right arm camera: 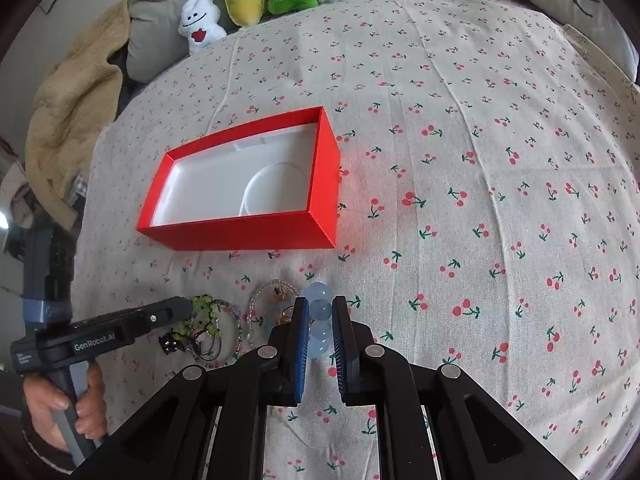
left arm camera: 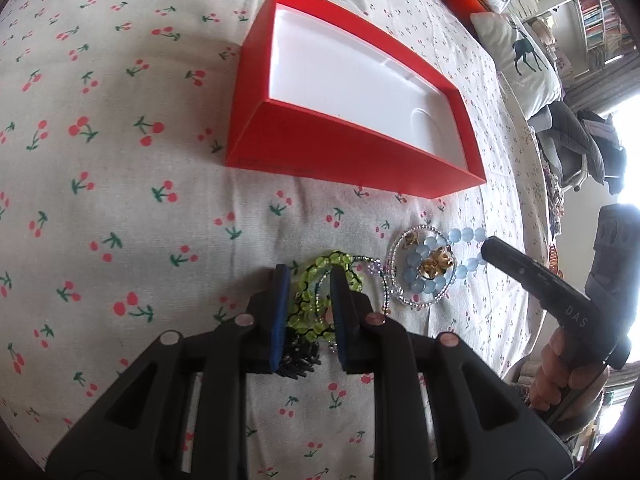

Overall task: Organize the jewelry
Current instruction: 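Grasp the green beaded bracelet with the left gripper while the right grasps the blue bead bracelet, then carry both held bracelets over the red box and lower them inside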

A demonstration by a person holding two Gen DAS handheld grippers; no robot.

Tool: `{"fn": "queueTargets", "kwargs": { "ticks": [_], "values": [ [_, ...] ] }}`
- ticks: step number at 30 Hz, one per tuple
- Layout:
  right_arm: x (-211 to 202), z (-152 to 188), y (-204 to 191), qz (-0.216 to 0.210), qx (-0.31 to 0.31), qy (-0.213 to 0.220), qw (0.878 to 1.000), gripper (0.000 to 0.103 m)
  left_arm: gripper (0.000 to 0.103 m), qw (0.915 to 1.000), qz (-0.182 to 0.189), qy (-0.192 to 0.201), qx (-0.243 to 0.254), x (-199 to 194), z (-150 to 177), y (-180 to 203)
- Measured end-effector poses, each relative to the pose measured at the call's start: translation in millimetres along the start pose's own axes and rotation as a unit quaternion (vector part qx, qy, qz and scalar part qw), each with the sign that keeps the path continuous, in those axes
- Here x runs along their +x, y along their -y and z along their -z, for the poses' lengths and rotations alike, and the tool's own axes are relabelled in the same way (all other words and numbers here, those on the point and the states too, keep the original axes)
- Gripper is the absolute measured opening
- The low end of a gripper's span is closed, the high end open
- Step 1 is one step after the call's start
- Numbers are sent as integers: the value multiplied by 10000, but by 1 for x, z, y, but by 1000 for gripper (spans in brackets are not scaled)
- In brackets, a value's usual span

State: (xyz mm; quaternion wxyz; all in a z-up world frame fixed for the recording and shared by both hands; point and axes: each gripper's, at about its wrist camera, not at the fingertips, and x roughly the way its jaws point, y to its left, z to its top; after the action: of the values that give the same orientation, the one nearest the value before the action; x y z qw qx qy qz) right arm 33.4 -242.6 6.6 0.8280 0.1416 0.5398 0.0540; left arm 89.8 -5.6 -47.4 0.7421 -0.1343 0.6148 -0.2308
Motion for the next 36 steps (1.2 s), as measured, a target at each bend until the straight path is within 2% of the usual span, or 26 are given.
{"fn": "queueTargets", "kwargs": {
  "ticks": [3, 6, 11, 20, 26, 36],
  "values": [
    [-1, -6, 0, -55, 29, 39, 10000, 12, 20, 10000, -40, 55, 36, 3, 0, 2],
    [-3, -8, 0, -56, 34, 11, 10000, 12, 7, 9996, -187, 153, 110, 3, 0, 4],
    [-11, -9, -5, -88, 13, 75, 9999, 12, 6, 9984, -313, 414, 204, -6, 2, 9],
    [-40, -8, -20, -254, -93, 369, 9990, 12, 6, 9934, -244, 1040, 424, -52, 9, 26],
    [-62, -6, -38, -399, -236, 620, 9970, 12, 6, 9873, -284, 1441, 602, -80, 12, 51],
    [-79, -20, -65, -451, -433, 804, 9948, 12, 6, 9783, -335, 1855, 856, -111, 2, 84]
  ]
}}
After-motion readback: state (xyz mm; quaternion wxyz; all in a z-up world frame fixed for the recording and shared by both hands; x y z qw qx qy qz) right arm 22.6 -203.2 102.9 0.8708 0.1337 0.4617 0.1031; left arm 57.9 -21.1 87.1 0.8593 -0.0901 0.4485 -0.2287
